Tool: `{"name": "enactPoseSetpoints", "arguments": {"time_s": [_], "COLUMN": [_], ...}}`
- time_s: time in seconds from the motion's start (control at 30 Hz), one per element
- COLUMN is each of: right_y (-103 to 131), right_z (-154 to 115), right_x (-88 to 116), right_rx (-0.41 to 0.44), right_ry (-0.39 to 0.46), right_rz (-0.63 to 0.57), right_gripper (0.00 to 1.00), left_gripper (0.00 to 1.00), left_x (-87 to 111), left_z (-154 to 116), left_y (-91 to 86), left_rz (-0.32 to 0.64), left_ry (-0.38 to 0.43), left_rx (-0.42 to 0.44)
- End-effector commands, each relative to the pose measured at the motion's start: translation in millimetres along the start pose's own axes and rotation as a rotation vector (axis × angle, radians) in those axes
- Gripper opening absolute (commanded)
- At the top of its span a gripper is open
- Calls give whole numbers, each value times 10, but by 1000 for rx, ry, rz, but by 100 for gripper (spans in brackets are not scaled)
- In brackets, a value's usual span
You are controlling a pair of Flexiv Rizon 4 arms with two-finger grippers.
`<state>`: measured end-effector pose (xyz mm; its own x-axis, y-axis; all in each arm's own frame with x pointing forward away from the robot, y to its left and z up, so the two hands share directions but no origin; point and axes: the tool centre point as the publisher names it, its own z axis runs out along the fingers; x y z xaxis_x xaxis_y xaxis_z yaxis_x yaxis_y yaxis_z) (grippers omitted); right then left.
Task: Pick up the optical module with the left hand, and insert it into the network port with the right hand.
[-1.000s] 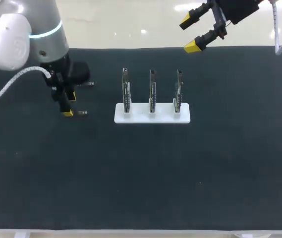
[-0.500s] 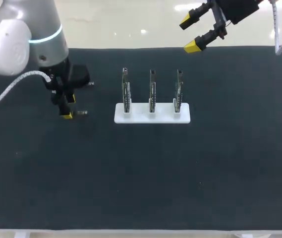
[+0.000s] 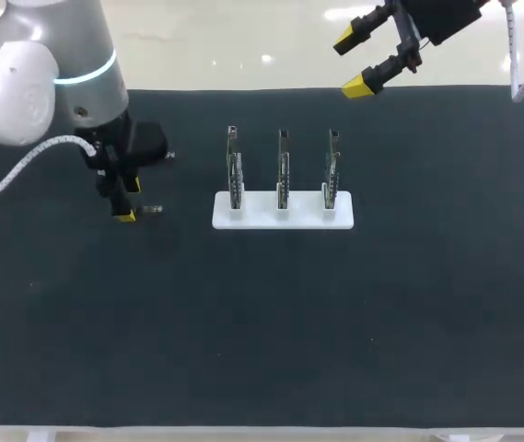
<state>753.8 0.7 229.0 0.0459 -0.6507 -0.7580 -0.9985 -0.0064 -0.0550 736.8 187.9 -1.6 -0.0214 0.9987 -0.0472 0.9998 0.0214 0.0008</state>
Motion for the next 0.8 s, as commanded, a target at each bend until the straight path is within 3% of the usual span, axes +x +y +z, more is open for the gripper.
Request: {"name": "enactPoseSetpoints", "arguments": {"time_s": [0.03,0.8], "right_y": [-3,-3], "right_z": [2,2], "right_x": [0,0], "right_rx": [-1,-1], "right_ry": [-2,-2], "right_rz": [-1,-1], "right_gripper": [100,100], "left_gripper": [97,92], "left_x": [-4,-7], "left_z": [9,48], "left_y": [-32,-12], "left_rz": [-2,-12], "left_ry": [3,-4], "left_rx": [-10,-16]}}
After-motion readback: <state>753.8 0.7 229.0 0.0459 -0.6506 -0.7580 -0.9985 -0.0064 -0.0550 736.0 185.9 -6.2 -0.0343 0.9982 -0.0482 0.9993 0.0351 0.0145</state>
